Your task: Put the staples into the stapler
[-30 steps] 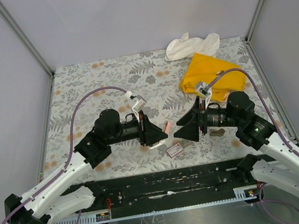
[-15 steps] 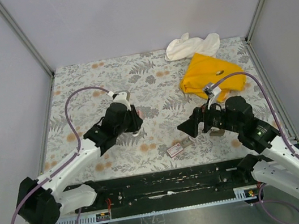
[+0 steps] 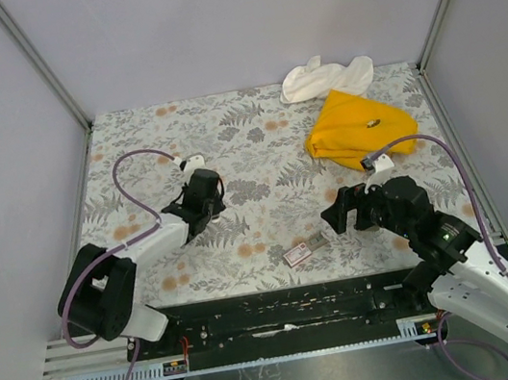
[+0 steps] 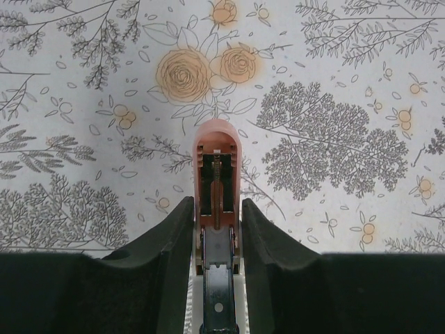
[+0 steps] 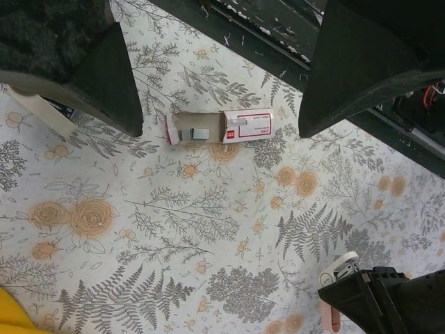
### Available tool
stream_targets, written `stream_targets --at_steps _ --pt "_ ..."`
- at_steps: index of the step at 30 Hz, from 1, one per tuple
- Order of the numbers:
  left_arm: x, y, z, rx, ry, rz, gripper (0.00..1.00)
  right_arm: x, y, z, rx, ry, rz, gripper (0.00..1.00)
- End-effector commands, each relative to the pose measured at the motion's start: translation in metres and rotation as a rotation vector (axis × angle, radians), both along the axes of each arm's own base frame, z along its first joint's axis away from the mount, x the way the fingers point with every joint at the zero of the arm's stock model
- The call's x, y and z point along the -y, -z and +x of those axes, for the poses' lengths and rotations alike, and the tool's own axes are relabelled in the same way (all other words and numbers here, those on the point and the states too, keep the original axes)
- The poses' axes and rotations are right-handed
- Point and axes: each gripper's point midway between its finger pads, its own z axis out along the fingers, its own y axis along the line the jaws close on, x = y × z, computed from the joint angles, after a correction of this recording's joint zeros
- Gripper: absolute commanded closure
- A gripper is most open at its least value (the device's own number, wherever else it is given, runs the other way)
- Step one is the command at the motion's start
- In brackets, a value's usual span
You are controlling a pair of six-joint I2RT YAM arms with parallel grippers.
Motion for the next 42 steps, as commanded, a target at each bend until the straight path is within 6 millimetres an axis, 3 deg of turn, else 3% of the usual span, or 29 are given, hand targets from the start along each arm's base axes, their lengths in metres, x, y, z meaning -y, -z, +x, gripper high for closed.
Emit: stream_targets --at_steps 1,10,16,31,38,42 --pt "0.005 -0.012 0.023 0.111 -0.01 -0.015 1.0 0.004 -0.006 0.007 0.04 0.027 -0.007 0.01" --pt "0.001 0.014 0.014 0.065 0.005 0.01 1.0 0.013 0.013 0.002 -0.002 0.051 -0.056 0.0" --pt "-0.005 0.039 0.004 0.002 -0.009 0.04 0.99 0.004 0.014 0.005 -0.001 0.057 0.018 0.01" --pt "-0.002 0.041 -0.005 -0.015 0.0 -0.002 0.51 0.012 0.014 0.005 0.001 0.095 0.007 0.01" --pt "-0.002 0.024 -0.008 0.017 0.009 -0.024 0.3 0.015 0.006 0.005 0.014 0.097 -0.005 0.0" --pt "0.002 0.006 -0.01 0.039 0.044 -0.045 0.18 0.015 -0.011 0.007 0.038 0.085 -0.016 0.01"
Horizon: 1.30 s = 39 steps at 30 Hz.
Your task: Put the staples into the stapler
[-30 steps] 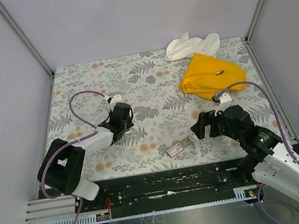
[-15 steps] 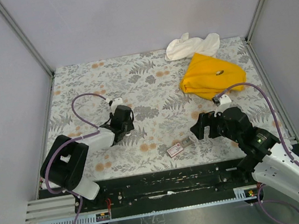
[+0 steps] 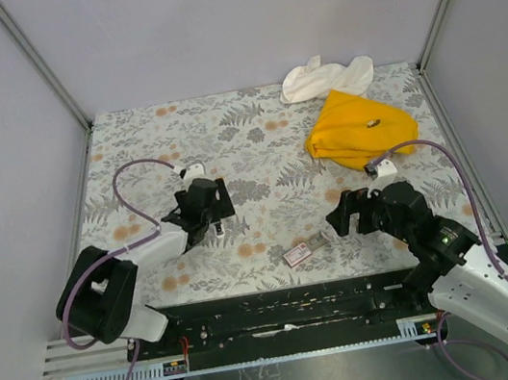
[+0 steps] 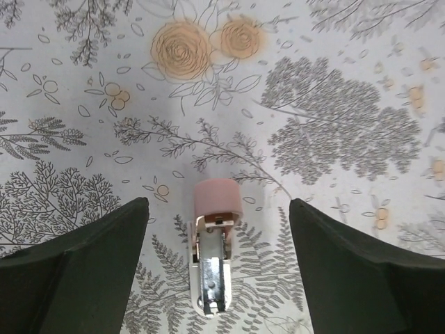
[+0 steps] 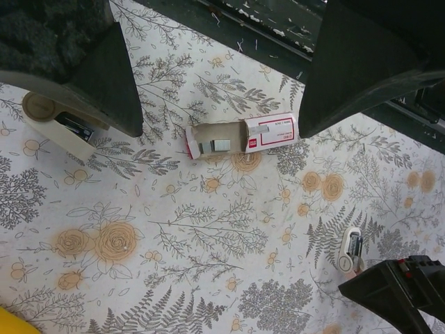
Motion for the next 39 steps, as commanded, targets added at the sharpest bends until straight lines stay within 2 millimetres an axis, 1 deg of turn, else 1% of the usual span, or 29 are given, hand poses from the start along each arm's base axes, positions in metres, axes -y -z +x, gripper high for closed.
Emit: stream_targets --at_steps 1,2,3,5,6,8,10,11,13,15,17,19,21,22,24,25,26,27,28,29,34,39 --pt "0.003 -0.025 -0.003 0.045 0.029 -0.032 0.16 0.001 -0.049 0.011 0.091 0.015 0.011 0.01" --pt "0.006 -0.032 -0.004 0.06 0.043 -0.039 0.12 0.003 -0.057 0.013 0.094 0.026 0.003 0.01" --pt "0.016 -0.041 -0.009 0.081 0.086 -0.044 0.1 0.006 -0.063 0.014 0.091 0.044 -0.01 0.01" --pt "0.04 -0.059 -0.019 0.132 0.185 -0.032 0.09 0.01 -0.072 0.014 0.079 0.056 -0.034 0.01" --pt "0.055 -0.068 -0.025 0.155 0.242 -0.025 0.08 0.013 -0.074 0.013 0.072 0.069 -0.039 0.01" --pt "0.086 -0.082 -0.04 0.191 0.351 -0.015 0.08 0.023 -0.073 0.014 0.054 0.136 -0.049 0.01" --pt "0.121 -0.095 -0.055 0.225 0.452 -0.044 0.08 0.039 -0.064 0.014 0.021 0.228 -0.086 0.01" --pt "0.14 -0.098 -0.064 0.233 0.512 -0.069 0.08 0.049 -0.059 0.014 -0.003 0.282 -0.11 0.01" --pt "0.175 -0.102 -0.08 0.251 0.625 -0.116 0.08 0.063 -0.054 0.014 -0.033 0.364 -0.161 0.01" --pt "0.21 -0.104 -0.095 0.274 0.743 -0.16 0.08 0.073 -0.053 0.017 -0.039 0.414 -0.201 0.01" --pt "0.242 -0.102 -0.109 0.286 0.864 -0.189 0.08 0.081 -0.049 0.022 -0.047 0.473 -0.229 0.01" --pt "0.272 -0.094 -0.121 0.275 0.991 -0.205 0.08 0.082 -0.04 0.031 -0.058 0.501 -0.216 0.01" --pt "0.294 -0.08 -0.126 0.253 1.081 -0.189 0.09 0.083 -0.027 0.042 -0.096 0.514 -0.176 0.01" --pt "0.303 -0.074 -0.127 0.247 1.115 -0.18 0.1 0.085 -0.018 0.047 -0.125 0.52 -0.15 0.01" --pt "0.319 -0.063 -0.13 0.247 1.175 -0.161 0.1 0.096 0.0 0.057 -0.19 0.547 -0.102 0.01" --pt "0.328 -0.063 -0.129 0.263 1.202 -0.154 0.1 0.103 0.009 0.061 -0.232 0.559 -0.063 0.01" --pt "0.335 -0.059 -0.129 0.265 1.225 -0.143 0.1 0.103 0.014 0.063 -0.247 0.55 -0.037 0.0" --pt "0.34 -0.056 -0.129 0.269 1.246 -0.132 0.1 0.11 0.02 0.064 -0.265 0.565 -0.022 0.0" --pt "0.346 -0.053 -0.127 0.277 1.261 -0.122 0.1 0.112 0.024 0.065 -0.274 0.568 -0.012 0.0" --pt "0.35 -0.046 -0.127 0.276 1.273 -0.113 0.1 0.112 0.027 0.065 -0.282 0.565 -0.011 0.0" --pt "0.373 -0.036 -0.123 0.295 1.331 -0.113 0.1 0.111 0.04 0.063 -0.32 0.559 0.0 0.01" --pt "0.388 -0.018 -0.116 0.3 1.36 -0.084 0.09 0.116 0.041 0.06 -0.31 0.593 0.0 0.02"
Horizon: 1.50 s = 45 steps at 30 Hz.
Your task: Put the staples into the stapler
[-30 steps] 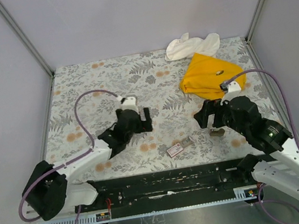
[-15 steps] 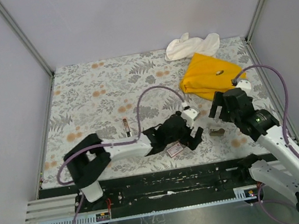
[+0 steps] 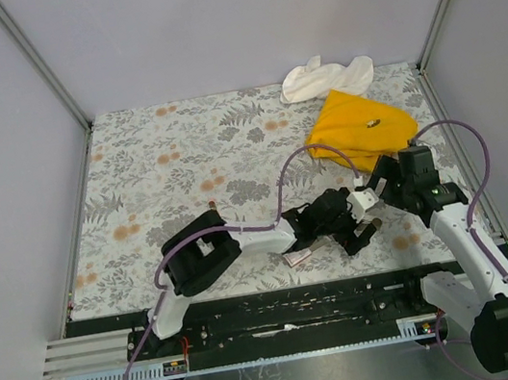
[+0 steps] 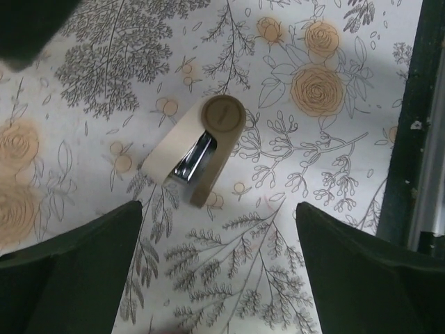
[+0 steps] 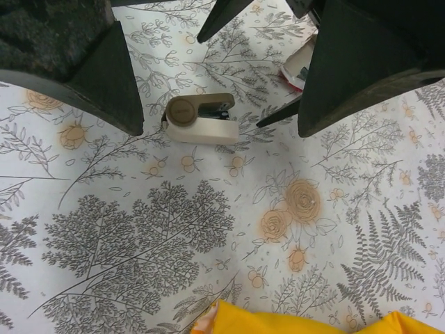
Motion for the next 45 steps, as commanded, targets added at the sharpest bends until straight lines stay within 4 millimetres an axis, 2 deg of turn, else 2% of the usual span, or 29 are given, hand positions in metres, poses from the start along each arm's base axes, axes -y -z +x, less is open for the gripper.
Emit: stream_targets --at_steps 1,7,11,15,20,24,30,33,36,39,45 --pt "0.028 -0.008 0.007 0.084 0.069 -0.06 0.09 0.001 -0.01 0.004 0.063 0.01 0.009 0.02" --pt "0.041 0.001 0.014 0.101 0.079 -0.053 0.09 0.017 -0.017 -0.008 0.071 0.07 -0.049 0.02" --pt "0.045 0.011 0.012 0.098 0.103 -0.027 0.11 0.022 -0.019 -0.013 0.075 0.085 -0.069 0.01" --pt "0.044 0.021 0.013 0.119 0.116 0.025 0.29 0.019 -0.013 -0.018 0.06 0.075 -0.061 0.01" --pt "0.036 0.032 0.009 0.128 0.113 0.069 0.43 0.012 -0.005 -0.021 0.052 0.062 -0.018 0.01" --pt "0.023 0.029 0.003 0.1 0.058 0.087 0.51 0.007 -0.003 -0.024 0.047 0.052 0.006 0.02" --pt "0.005 0.012 -0.023 0.048 0.023 0.047 0.51 0.008 -0.007 -0.029 0.06 0.049 0.005 0.02" --pt "0.001 0.004 -0.034 0.028 0.016 0.027 0.51 0.008 -0.008 -0.033 0.065 0.048 0.003 0.02" --pt "0.001 -0.007 -0.03 0.047 -0.01 -0.002 0.5 0.009 -0.011 -0.034 0.084 0.054 0.004 0.02" --pt "0.002 -0.013 -0.017 0.095 -0.052 0.011 0.48 0.011 -0.014 -0.034 0.097 0.07 0.0 0.02" --pt "0.006 -0.028 -0.005 0.135 -0.103 -0.02 0.39 0.012 -0.013 -0.033 0.097 0.076 -0.007 0.02"
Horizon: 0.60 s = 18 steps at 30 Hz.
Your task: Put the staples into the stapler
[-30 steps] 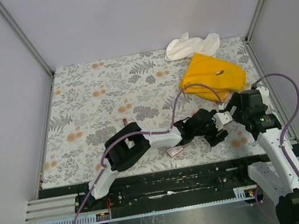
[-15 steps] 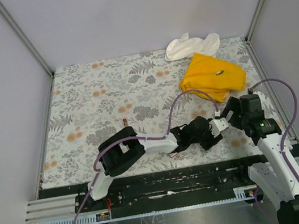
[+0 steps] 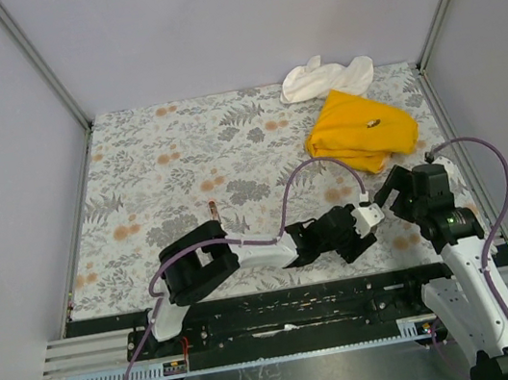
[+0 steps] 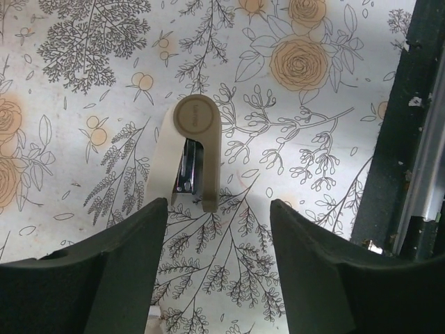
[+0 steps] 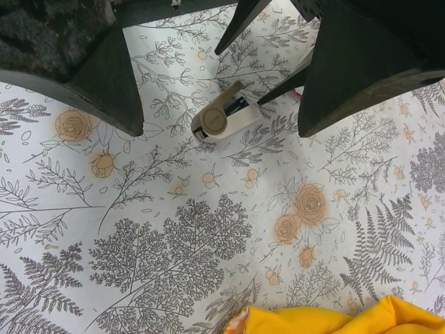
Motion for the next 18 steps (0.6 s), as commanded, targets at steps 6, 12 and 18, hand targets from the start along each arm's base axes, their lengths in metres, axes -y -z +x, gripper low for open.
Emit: stream_targets --at_steps 6,12,18 --pt "0.016 -0.043 0.03 0.083 -0.085 -0.116 0.27 -0.003 0.001 0.0 -0.003 -0.012 0.007 0.01" --pt "0.021 -0.045 0.037 0.107 -0.052 -0.126 0.2 -0.004 0.003 0.002 -0.004 -0.016 0.014 0.01" --pt "0.025 -0.025 0.045 0.114 -0.005 -0.066 0.17 -0.007 0.005 0.003 -0.01 -0.021 0.025 0.01"
